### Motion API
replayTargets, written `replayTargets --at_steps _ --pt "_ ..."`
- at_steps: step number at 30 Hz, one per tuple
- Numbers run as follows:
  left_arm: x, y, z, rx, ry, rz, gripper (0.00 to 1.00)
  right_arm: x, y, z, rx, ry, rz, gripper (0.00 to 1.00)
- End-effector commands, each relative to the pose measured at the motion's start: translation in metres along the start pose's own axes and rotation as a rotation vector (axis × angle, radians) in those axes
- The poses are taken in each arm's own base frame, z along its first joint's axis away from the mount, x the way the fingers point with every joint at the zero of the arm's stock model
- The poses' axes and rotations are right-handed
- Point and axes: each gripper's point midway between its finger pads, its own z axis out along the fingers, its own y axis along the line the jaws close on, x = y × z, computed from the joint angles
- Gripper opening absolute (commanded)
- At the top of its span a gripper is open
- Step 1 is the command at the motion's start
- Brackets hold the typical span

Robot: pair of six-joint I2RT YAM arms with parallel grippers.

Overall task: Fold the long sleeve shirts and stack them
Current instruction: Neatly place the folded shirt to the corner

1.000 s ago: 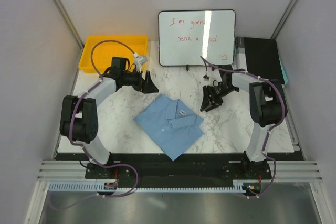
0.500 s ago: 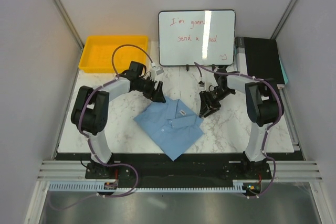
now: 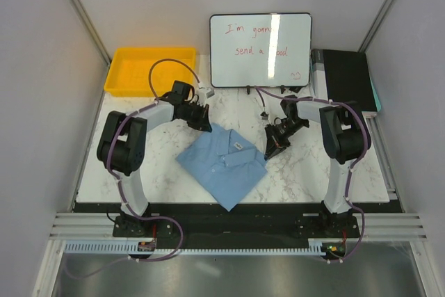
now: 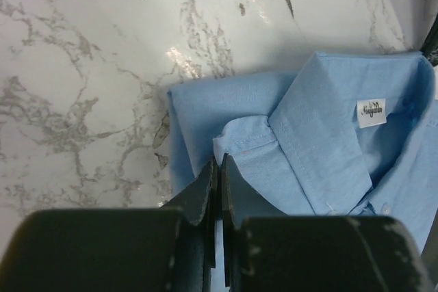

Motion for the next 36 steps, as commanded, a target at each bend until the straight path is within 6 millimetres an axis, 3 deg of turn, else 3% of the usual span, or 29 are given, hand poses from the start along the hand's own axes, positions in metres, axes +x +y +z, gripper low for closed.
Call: replayTargets --at_steps 1,13,14,16,18,22,23,25,28,29,32,33,34,35,36 --pt "-0.008 0.023 -0.007 -0.101 -0.014 -0.045 0.04 -0.007 -0.011 0.0 0.061 -0.003 -0.069 0.0" --pt "-0.002 0.033 -0.006 -0.136 -0.015 -0.096 0.06 -0.013 -0.012 -0.002 0.067 -0.012 -0.074 0.0" --pt "-0.001 0.033 -0.005 -0.126 -0.01 -0.1 0.27 -0.014 -0.012 -0.002 0.069 -0.013 -0.076 0.0" --pt "0.0 0.032 -0.007 -0.126 0.001 -0.122 0.43 -0.02 -0.012 -0.003 0.071 -0.023 -0.075 0.0" --pt "-0.006 0.032 -0.018 -0.138 -0.038 -0.129 0.48 -0.029 -0.011 -0.006 0.075 -0.039 -0.082 0.0" --pt "-0.032 0.022 -0.062 -0.051 -0.234 -0.14 0.55 -0.055 -0.01 -0.013 0.099 -0.097 -0.092 0.0" --pt "-0.034 0.017 -0.068 -0.05 -0.249 -0.122 0.61 -0.07 -0.01 -0.018 0.109 -0.129 -0.116 0.0" --pt "-0.032 0.007 -0.08 -0.047 -0.26 -0.085 0.68 -0.082 -0.014 -0.017 0.119 -0.138 -0.109 0.0" --pt "-0.028 -0.009 -0.089 -0.018 -0.269 -0.076 0.76 -0.113 -0.013 -0.024 0.118 -0.192 -0.126 0.0" --pt "-0.027 -0.013 -0.09 -0.018 -0.266 -0.073 0.83 -0.124 -0.007 -0.029 0.106 -0.215 -0.121 0.0" --pt "-0.022 -0.032 -0.082 -0.136 -0.209 0.058 0.89 -0.125 0.002 -0.025 0.047 -0.206 -0.078 0.0" --pt "-0.019 -0.03 -0.081 -0.211 -0.188 0.096 0.91 -0.123 0.003 -0.025 0.041 -0.202 -0.068 0.11" --pt "-0.017 -0.049 -0.072 -0.211 -0.162 0.138 0.96 -0.12 0.003 -0.026 0.04 -0.198 -0.059 0.19" --pt "-0.007 -0.056 -0.068 -0.23 -0.113 0.154 0.99 -0.117 0.007 -0.03 0.039 -0.203 -0.062 0.29" --pt "-0.006 -0.057 -0.065 -0.286 -0.088 0.189 0.99 -0.116 0.007 -0.033 0.042 -0.209 -0.06 0.48"
